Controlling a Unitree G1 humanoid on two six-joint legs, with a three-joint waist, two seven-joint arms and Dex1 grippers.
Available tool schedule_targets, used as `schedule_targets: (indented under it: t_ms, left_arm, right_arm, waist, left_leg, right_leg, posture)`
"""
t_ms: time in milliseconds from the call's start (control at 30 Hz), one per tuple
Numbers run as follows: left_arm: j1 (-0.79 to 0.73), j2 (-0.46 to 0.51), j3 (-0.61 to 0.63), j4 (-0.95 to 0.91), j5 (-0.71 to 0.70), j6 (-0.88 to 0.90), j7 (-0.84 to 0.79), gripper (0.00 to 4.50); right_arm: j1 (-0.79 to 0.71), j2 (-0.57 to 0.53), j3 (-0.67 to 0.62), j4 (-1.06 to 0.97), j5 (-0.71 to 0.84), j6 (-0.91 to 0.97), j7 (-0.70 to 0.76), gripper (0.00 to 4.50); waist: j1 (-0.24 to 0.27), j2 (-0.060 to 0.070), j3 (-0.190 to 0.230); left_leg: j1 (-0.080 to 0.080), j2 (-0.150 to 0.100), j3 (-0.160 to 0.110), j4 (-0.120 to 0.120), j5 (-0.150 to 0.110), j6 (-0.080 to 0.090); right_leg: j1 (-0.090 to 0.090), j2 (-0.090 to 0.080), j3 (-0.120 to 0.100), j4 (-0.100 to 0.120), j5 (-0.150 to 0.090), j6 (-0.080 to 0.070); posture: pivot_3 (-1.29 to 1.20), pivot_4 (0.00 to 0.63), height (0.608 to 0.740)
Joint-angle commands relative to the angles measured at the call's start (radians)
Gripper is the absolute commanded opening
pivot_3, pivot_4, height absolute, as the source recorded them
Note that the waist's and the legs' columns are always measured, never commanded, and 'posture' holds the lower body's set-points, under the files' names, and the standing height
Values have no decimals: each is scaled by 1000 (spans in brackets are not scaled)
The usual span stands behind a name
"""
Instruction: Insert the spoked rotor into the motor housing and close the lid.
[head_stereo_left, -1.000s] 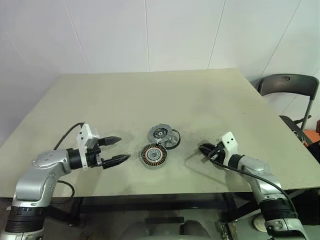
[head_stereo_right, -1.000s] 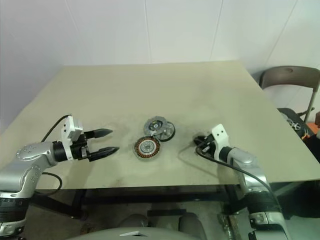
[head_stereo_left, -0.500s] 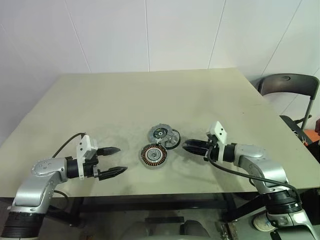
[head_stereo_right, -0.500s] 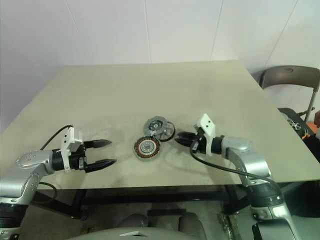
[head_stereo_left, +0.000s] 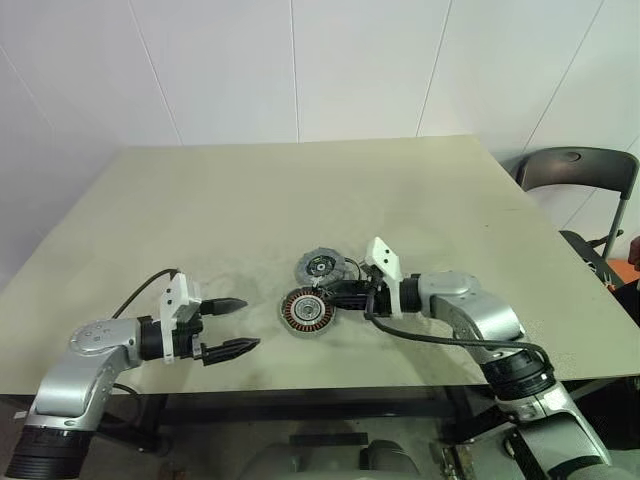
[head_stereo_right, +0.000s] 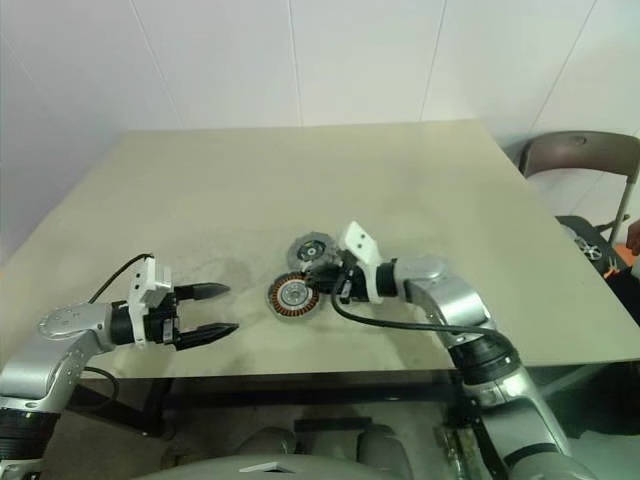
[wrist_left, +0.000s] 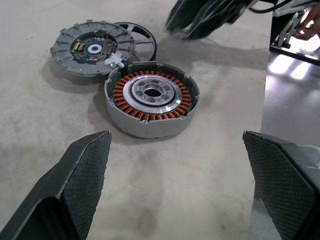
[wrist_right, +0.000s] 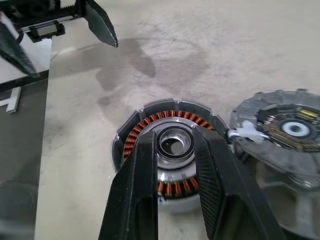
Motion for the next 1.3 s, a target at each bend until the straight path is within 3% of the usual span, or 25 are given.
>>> schedule_targets:
  t_ms: [33,400,1300]
  left_arm:
    - [-13,15,1,-31,-9,-9,-1,4500]
    - [-6,20,-4,-41,-7,-19,6,4500]
    - [-3,18,-5,-52,-9,-18,26,4500]
  right_arm:
    - [-49,42,19,41,-27,-26,-14,653]
    - [-69,115,43,106,-60,-18,-24,653]
    - [-53,138,37,161,-79,-29,-22,653]
  waist:
    - [-1,0,0]
    - [-1,0,0]
    - [-1,1,0]
  left_leg:
    - [0,0,0,0,0,0]
    - [0,0,0,-1,0,0]
    - [0,0,0,-1,0,0]
  right_leg:
    - [0,0,0,0,0,0]
    - [-1,0,0,0,0,0]
    - [-1,1,0,0,0,0]
  posture:
    - [0,0,740]
    - [0,0,740]
    - [0,0,740]
